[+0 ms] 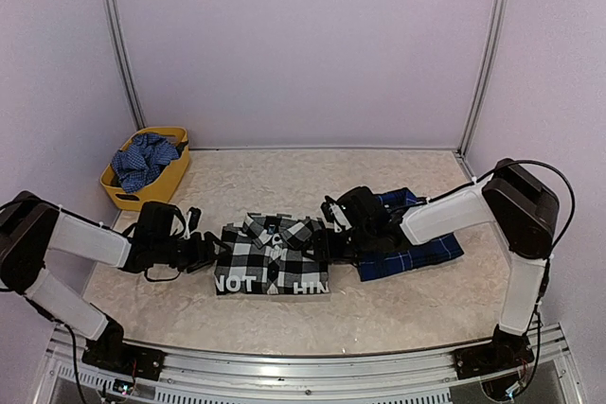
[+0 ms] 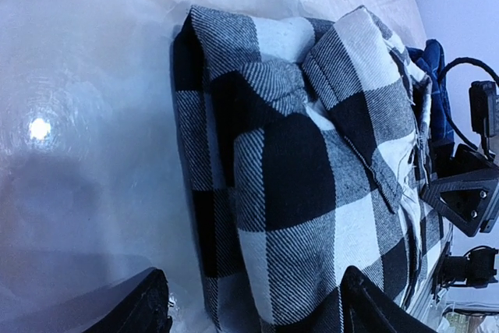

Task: Fold and stack the long sleeve shirts
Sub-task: Pick up the square-folded shirt from the center of the board.

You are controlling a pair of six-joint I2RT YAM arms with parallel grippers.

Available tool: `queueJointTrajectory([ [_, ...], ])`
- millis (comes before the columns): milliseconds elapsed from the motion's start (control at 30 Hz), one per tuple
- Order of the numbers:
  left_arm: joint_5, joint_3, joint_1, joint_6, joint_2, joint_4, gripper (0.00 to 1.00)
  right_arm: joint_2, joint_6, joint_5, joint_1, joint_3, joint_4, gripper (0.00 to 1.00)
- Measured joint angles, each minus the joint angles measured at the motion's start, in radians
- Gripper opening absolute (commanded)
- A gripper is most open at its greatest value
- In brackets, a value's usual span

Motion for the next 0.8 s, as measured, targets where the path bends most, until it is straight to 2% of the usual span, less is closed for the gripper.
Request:
queueJointTrajectory([
  [167, 0.074, -0.025, 0.006, -0.010, 0.065, 0.129, 0.56, 0.004, 0.040, -0.062, -0.002, -0.036, 0.077, 0.62],
  [333, 0.153, -0.053, 0.006, -0.049, 0.148, 0.286, 0.36, 0.010, 0.069, -0.101, -0.002, -0.057, 0.119, 0.49],
  [467, 0.189, -0.067, -0.002, -0.084, 0.195, 0.359, 0.21, 0.014, 0.082, -0.130, -0.012, -0.077, 0.159, 0.33],
  [600, 0.196, -0.067, -0.035, -0.105, 0.203, 0.361, 0.04, 0.014, 0.089, -0.174, -0.028, -0.107, 0.213, 0.16],
  [700, 0.192, -0.058, -0.063, -0.116, 0.197, 0.353, 0.00, 0.014, 0.085, -0.205, -0.043, -0.121, 0.246, 0.00],
  [800, 0.174, -0.042, -0.089, -0.128, 0.177, 0.335, 0.00, -0.001, 0.082, -0.226, -0.063, -0.137, 0.255, 0.00],
])
